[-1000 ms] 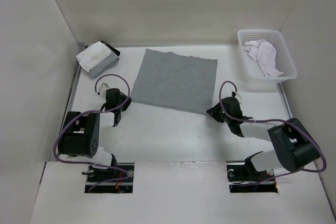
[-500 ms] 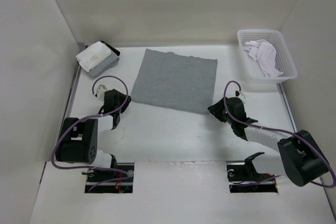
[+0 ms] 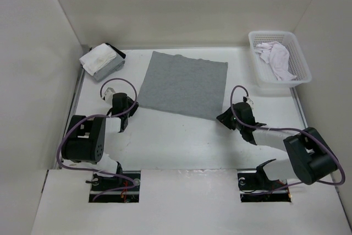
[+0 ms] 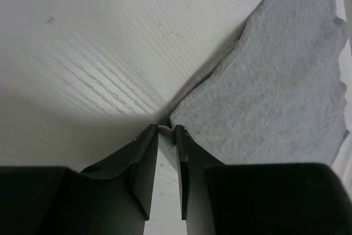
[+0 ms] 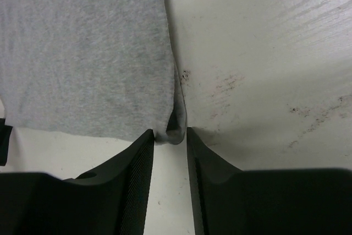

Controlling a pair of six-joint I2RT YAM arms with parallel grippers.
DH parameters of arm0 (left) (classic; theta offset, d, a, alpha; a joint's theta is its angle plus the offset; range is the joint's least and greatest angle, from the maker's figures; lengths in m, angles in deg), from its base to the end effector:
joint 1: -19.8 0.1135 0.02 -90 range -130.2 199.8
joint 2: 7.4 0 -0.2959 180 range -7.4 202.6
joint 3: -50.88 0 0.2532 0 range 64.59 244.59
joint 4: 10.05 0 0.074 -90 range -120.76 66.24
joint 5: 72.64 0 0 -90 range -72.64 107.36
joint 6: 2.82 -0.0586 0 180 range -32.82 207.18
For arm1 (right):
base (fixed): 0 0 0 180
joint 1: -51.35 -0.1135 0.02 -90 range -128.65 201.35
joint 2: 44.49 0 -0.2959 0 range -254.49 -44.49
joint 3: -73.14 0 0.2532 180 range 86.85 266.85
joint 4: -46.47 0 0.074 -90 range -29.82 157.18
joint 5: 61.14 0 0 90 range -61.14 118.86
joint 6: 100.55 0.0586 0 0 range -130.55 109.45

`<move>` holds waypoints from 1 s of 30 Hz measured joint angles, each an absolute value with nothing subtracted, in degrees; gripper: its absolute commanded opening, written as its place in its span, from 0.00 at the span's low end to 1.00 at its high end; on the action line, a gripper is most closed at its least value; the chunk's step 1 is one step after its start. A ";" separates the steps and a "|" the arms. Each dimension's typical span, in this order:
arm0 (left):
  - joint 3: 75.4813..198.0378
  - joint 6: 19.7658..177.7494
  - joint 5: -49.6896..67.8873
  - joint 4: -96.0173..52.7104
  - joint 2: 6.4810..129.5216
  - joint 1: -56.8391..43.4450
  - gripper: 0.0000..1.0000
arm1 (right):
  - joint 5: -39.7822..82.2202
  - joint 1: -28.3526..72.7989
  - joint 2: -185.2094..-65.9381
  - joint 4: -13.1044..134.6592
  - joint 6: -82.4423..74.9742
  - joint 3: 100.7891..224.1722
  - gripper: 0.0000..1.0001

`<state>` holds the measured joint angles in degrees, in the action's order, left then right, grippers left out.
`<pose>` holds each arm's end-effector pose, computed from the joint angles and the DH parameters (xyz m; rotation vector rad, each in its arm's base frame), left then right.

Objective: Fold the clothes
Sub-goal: Fold the tank top

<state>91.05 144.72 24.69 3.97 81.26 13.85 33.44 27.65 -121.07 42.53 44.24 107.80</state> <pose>0.2890 -0.0226 0.1449 -1.0279 1.9558 -0.4914 0.2254 0.0938 0.1507 0.6633 2.2160 0.6423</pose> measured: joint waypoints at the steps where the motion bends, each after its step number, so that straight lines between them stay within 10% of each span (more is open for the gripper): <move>1: 91.11 144.76 24.71 3.99 81.43 13.74 0.14 | 33.26 27.65 -121.44 42.47 44.15 107.97 0.25; 7: 91.18 145.11 24.67 4.51 82.20 13.72 0.01 | 33.79 27.60 -122.58 42.55 43.12 108.54 0.02; 12: 90.87 145.11 24.47 3.20 76.58 12.71 0.00 | 36.32 24.35 -114.16 45.53 39.95 108.98 0.01; 21: 96.84 143.49 25.41 -15.55 27.25 11.75 0.00 | 52.69 8.02 -75.41 70.86 27.97 129.76 0.02; 30: 113.08 139.69 26.81 -25.58 14.31 10.35 0.01 | 69.09 -12.24 -71.80 80.37 20.89 147.73 0.05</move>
<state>113.08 139.69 26.81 -25.58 14.31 10.35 69.09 -12.24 -71.80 80.37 20.89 147.73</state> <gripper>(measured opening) 0.015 0.046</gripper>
